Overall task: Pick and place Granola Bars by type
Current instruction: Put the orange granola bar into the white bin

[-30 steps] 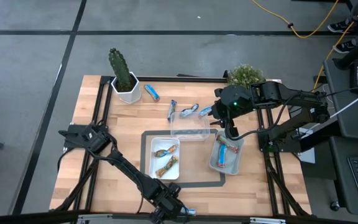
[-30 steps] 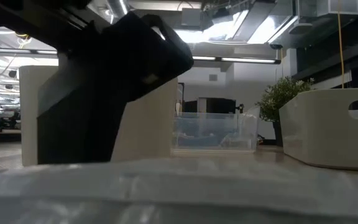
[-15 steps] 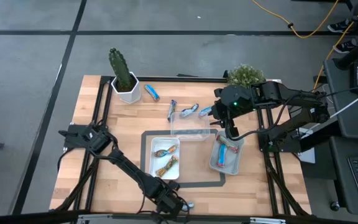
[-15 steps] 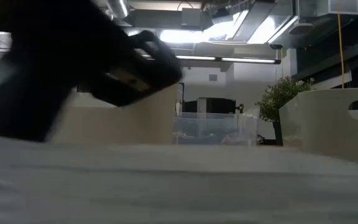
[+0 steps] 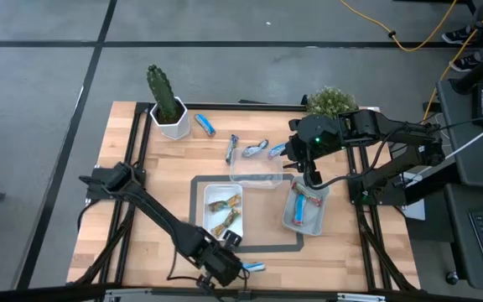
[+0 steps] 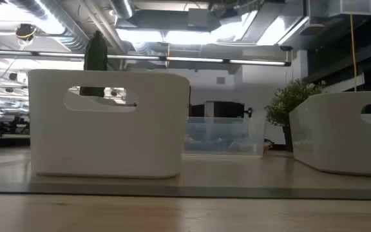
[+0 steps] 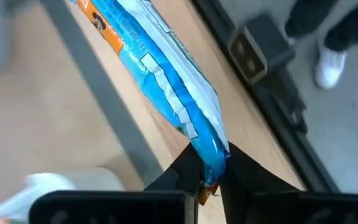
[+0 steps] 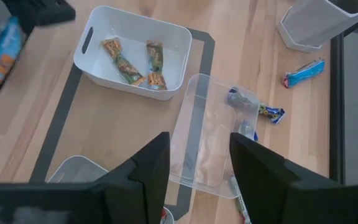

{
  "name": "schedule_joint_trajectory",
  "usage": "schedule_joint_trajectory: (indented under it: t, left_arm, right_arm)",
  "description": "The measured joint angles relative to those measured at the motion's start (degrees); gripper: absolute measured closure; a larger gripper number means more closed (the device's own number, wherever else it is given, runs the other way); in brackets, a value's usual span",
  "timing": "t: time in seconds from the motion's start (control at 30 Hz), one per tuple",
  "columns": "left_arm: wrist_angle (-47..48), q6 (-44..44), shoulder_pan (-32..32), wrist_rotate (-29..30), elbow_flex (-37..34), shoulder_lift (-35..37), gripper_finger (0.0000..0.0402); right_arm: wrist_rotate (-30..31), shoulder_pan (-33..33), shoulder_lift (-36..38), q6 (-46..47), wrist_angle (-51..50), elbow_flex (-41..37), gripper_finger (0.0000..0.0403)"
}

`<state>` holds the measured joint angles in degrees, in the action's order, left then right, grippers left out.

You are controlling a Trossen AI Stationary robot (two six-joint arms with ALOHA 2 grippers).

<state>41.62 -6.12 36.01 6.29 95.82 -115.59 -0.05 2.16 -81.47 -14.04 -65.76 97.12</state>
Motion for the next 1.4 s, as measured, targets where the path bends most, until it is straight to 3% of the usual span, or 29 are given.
schedule_joint_trajectory:
  t: [0.2, 0.37, 0.57, 0.8, 1.07, 1.23, 1.4]
  left_arm:
    - [-0.07, -2.17, 0.00, 9.52, 0.04, 7.11, 0.0379]
    - [0.76, -6.62, 0.11, 22.90, 0.04, 15.78, 0.0379]
    - [15.44, -14.80, 0.71, 34.92, 0.19, 26.09, 0.0379]
    - [26.75, -15.71, -0.28, 35.14, 0.17, 34.68, 0.0379]
    - [25.58, -14.28, -5.53, 36.47, 0.17, 44.97, 0.0379]
    - [26.13, -13.53, -10.99, 26.58, 0.17, 44.59, 0.0379]
    - [26.08, -9.79, -16.77, 16.73, 0.14, 38.74, 0.0379]
  right_arm:
    - [0.00, -0.01, 0.00, -0.16, 0.00, 0.00, 0.0234]
    - [0.00, 0.01, 0.00, 0.13, -0.02, 0.00, 0.0234]
    - [-0.01, 0.01, 0.00, 0.07, -0.02, 0.00, 0.0234]
    - [-0.04, 0.00, 0.00, 0.07, -0.04, 0.00, 0.0234]
    - [-0.09, 0.01, 0.00, 0.07, -0.02, 0.00, 0.0234]
    - [-0.14, 0.00, 0.00, 0.07, 0.78, 0.00, 0.0234]
    - [-0.20, 0.01, 0.00, 0.07, 1.99, 0.00, 0.0234]
